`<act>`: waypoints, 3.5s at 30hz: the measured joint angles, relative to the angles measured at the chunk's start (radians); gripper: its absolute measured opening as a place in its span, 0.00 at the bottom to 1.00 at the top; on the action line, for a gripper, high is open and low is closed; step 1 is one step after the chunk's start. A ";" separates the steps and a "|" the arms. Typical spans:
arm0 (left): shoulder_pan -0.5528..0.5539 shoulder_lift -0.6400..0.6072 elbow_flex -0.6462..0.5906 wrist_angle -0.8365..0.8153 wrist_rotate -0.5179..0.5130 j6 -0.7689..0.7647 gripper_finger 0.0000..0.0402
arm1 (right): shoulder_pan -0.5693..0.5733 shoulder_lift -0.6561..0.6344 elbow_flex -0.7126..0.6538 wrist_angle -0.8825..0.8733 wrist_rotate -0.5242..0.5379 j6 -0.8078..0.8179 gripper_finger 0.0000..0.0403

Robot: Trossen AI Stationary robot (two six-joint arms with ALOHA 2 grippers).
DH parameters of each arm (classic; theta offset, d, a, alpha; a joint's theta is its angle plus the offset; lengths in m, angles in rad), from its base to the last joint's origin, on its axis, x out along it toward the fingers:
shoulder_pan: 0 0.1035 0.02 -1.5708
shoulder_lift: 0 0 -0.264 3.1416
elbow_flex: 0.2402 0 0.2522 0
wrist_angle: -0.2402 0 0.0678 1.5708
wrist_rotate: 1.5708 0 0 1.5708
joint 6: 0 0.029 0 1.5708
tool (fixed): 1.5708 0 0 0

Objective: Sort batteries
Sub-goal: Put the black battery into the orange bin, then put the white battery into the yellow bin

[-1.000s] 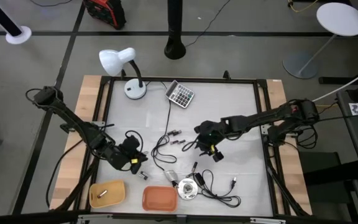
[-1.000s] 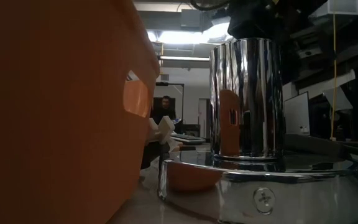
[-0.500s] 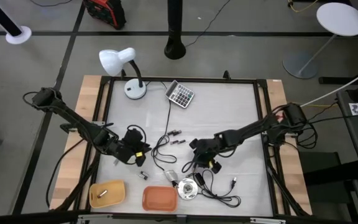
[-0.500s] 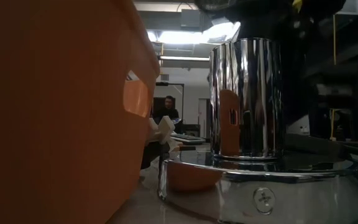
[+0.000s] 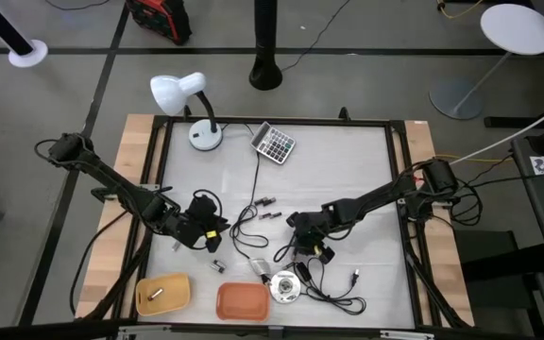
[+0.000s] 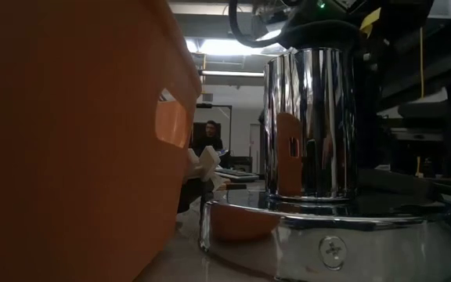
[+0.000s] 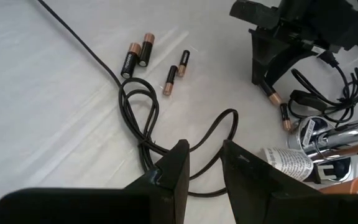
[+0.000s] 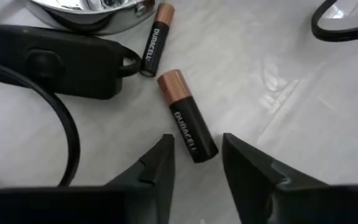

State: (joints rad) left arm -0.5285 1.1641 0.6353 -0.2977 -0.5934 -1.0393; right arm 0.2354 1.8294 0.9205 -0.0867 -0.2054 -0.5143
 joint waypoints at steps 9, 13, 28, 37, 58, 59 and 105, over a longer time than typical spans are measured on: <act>0.000 0.000 0.000 0.000 0.000 0.000 0.21 | 0.000 0.002 -0.001 0.024 -0.008 0.036 0.05; 0.000 0.000 0.000 0.000 0.000 0.000 0.21 | 0.000 0.002 -0.001 0.029 -0.007 0.036 0.03; 0.000 0.000 0.000 -0.001 0.000 0.035 0.21 | 0.000 -0.002 0.165 -0.136 0.047 0.031 0.06; 0.000 0.000 0.000 -0.001 -0.002 0.080 0.21 | 0.001 -0.004 0.289 -0.157 0.041 0.009 0.06; 0.008 -0.001 -0.001 -0.069 -0.050 0.058 0.21 | 0.187 0.123 0.351 0.346 -0.042 0.005 0.06; 0.008 -0.001 -0.001 -0.067 -0.050 0.051 0.21 | 0.194 0.139 0.351 0.371 -0.041 0.005 0.06; 0.013 0.010 0.000 -0.346 0.201 -0.111 0.21 | 0.141 0.047 0.351 0.184 0.188 0.018 0.37</act>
State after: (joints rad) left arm -0.5155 1.1740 0.6353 -0.6434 -0.3919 -1.1506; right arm 0.3763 1.8768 1.2716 0.0971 -0.0173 -0.4962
